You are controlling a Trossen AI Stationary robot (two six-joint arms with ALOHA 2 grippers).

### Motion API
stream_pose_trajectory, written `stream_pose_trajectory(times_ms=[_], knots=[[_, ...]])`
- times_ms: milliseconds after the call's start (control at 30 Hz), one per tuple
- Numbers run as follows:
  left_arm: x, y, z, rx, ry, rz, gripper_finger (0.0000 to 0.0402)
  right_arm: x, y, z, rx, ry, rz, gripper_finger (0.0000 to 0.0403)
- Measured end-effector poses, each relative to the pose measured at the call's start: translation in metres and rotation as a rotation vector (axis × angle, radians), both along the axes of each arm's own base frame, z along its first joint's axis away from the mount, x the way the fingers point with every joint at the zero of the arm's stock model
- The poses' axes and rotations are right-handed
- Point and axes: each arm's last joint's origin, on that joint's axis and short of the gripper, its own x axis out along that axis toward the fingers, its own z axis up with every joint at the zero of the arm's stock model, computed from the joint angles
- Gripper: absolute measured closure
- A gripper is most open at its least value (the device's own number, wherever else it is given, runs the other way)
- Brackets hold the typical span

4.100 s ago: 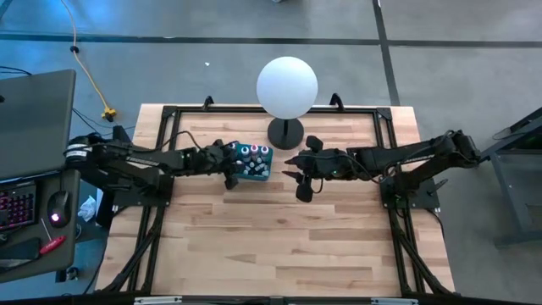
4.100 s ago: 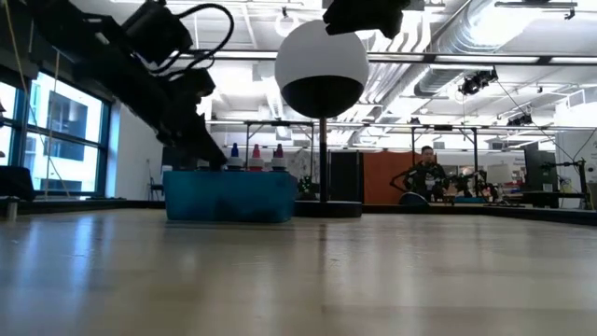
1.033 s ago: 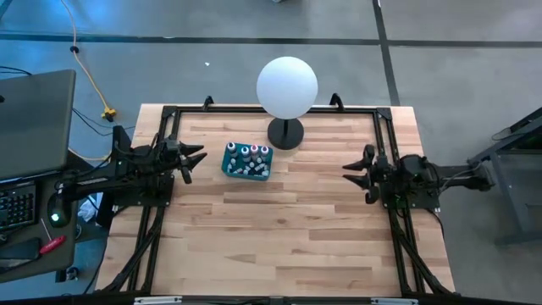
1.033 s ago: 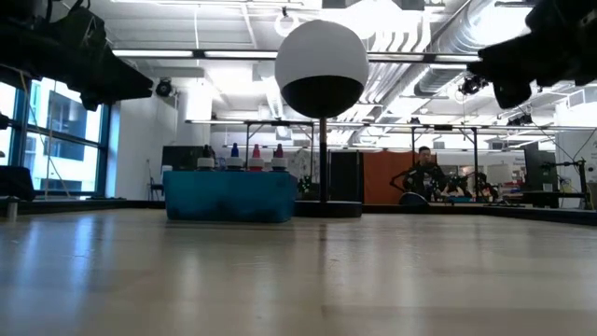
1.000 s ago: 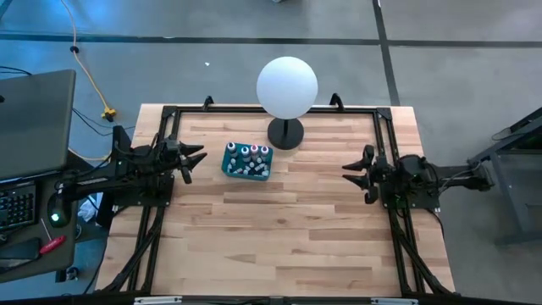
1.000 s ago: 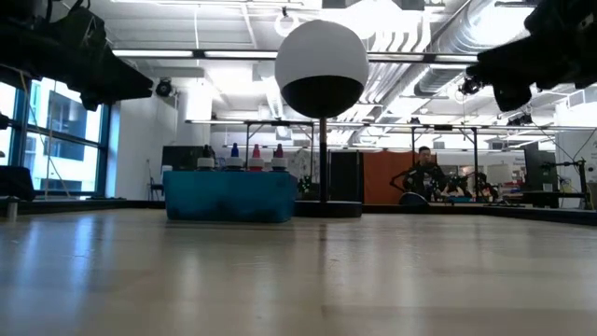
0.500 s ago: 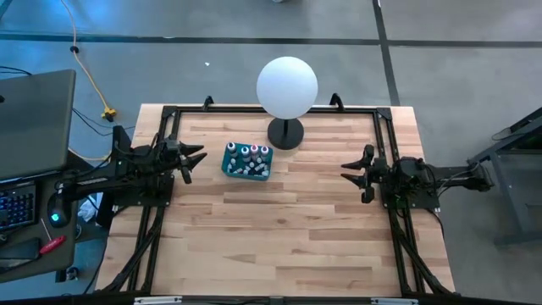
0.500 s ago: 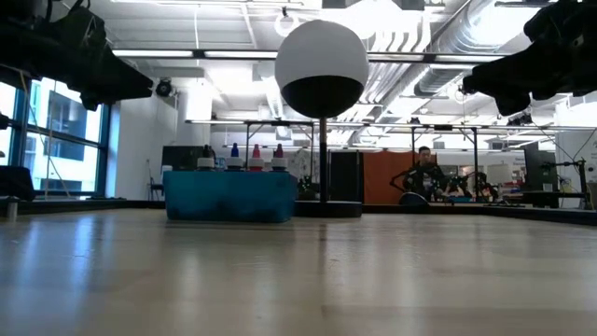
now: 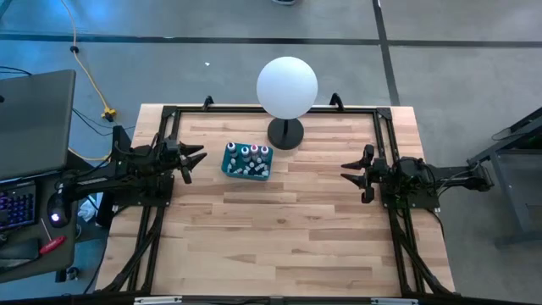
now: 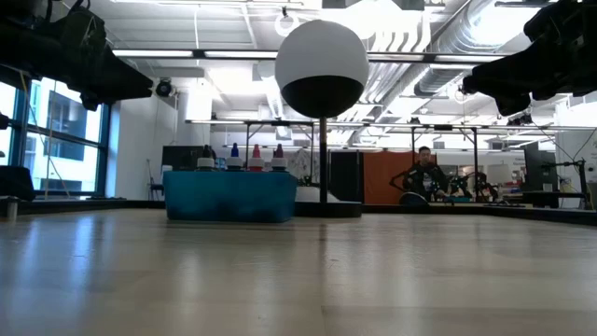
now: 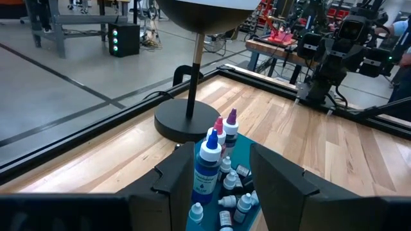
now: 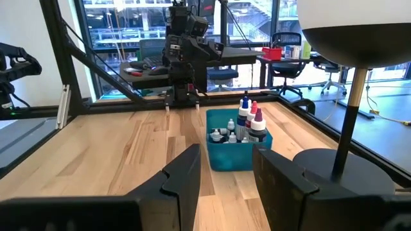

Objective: Pick & Place food coloring
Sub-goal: Return to Home Position

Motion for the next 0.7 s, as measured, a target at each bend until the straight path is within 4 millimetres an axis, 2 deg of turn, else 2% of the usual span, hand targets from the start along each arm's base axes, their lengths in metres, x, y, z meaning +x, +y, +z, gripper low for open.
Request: stream_pose_trajectory(times_ms=[267,367,500,700], knots=[[0.0,0.0,0.0,0.0,0.0,0.0,0.0254,0.0,0.0,0.0001,0.0,0.0,0.0,0.0269],[-0.0002,0.0004,-0.0002,0.066,0.036,0.007,0.0254,0.0,0.0,0.0001,0.0,0.0,0.0,0.0269],[-0.0007,0.0005,-0.0007,0.068,0.041,0.014,0.0254,0.0,0.0,0.0001,0.0,0.0,0.0,0.0269],[-0.0013,-0.0028,-0.0028,0.075,0.06,-0.105,0.0254,-0.0001,0.0,0.0004,0.0,-0.003,0.0,0.0269]])
